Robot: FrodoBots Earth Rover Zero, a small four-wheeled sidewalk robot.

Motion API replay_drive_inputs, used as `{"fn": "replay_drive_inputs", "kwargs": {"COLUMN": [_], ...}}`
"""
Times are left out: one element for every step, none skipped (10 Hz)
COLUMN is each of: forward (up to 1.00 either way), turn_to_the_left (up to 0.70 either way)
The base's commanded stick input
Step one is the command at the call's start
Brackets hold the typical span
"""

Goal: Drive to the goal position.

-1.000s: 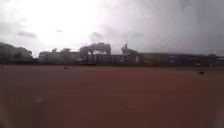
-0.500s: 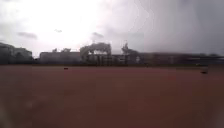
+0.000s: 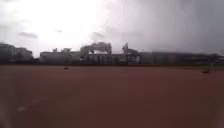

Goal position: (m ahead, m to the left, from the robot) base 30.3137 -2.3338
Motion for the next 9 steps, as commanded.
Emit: {"fn": "replay_drive_inputs", "kwargs": {"forward": [0.5,0.5,0.5,0.5,0.5,0.5,0.5,0.5,0.5], "turn_to_the_left": [0.0,0.0,0.0,0.0,0.0,0.0,0.0,0.0,0.0]}}
